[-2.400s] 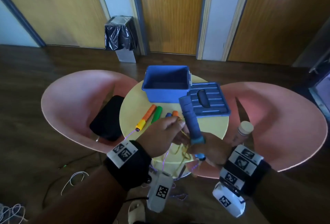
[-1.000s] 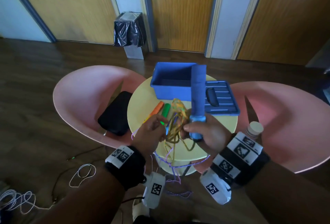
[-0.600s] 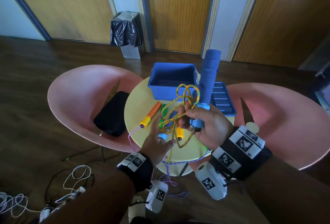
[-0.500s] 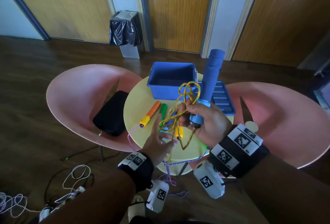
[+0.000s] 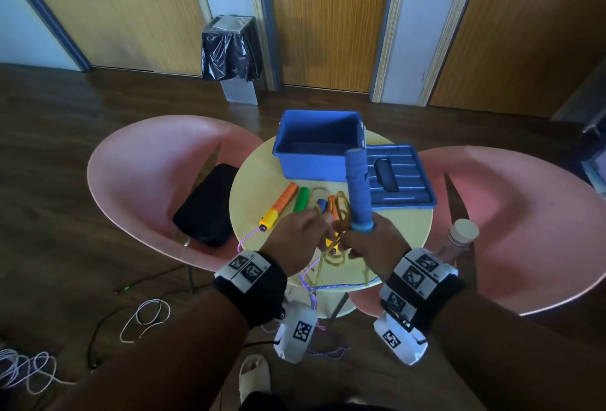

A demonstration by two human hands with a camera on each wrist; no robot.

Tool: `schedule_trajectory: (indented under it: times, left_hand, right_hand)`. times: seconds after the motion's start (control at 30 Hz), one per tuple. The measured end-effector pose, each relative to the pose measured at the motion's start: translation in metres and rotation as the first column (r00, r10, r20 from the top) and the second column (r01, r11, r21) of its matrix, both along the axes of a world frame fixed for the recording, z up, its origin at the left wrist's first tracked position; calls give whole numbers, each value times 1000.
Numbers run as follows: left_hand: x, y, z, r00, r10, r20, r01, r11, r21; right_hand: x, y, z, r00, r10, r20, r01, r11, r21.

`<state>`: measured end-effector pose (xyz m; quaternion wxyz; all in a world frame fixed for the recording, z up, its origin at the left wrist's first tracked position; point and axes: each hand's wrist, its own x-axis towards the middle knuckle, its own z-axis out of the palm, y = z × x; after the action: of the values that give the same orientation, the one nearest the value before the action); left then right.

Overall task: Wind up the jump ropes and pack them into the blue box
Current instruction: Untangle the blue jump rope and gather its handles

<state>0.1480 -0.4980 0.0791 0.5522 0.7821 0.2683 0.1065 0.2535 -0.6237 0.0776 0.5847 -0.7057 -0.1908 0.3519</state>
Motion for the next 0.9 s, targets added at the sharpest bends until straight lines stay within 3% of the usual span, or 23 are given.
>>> schedule_trajectory:
  times: [0.13, 0.23, 0.33, 0.4, 0.47, 0.53, 0.6, 0.67, 0.77, 0.9]
  left_hand:
    - [6, 4, 22, 997, -12, 74, 8, 999, 53]
    - [8, 9, 27, 995, 25, 100, -28, 999, 26]
    - [0, 18, 19, 987, 91, 133, -84, 995, -53]
    - [-6, 25, 1, 964, 209, 165, -177, 966, -188]
    - [-16, 30, -25, 947, 314, 73, -282, 916, -285]
    - [-28, 30, -57, 945, 314, -90, -327, 910, -255]
    - [-38, 25, -85, 952, 183, -244, -202, 978, -57]
    - [-41, 15, -101, 930, 33, -367, -4, 997, 81]
    - [-33, 7, -131, 860, -74, -504, 169, 975, 145]
    - [-16, 10, -166, 755, -123, -644, 382, 880, 280]
  right_hand:
    - [-10, 8, -4, 983, 134, -128, -125, 989, 73]
    - [-12, 13, -2, 974, 204, -95, -198, 978, 64]
    - [-9, 17, 3, 986, 164, -24, -162, 986, 46]
    - [-5, 19, 8, 994, 109, -19, -108, 993, 54]
    - [-2, 20, 12, 995, 99, -31, -97, 994, 58]
    - [-1, 20, 16, 994, 82, -70, -76, 994, 81]
    - [-2, 18, 19, 991, 44, -129, -29, 992, 121]
    - [-5, 15, 17, 980, 4, -197, 24, 989, 142]
    - [-9, 8, 7, 964, -58, -260, 100, 983, 153]
    - [-10, 0, -7, 963, -82, -258, 121, 983, 139]
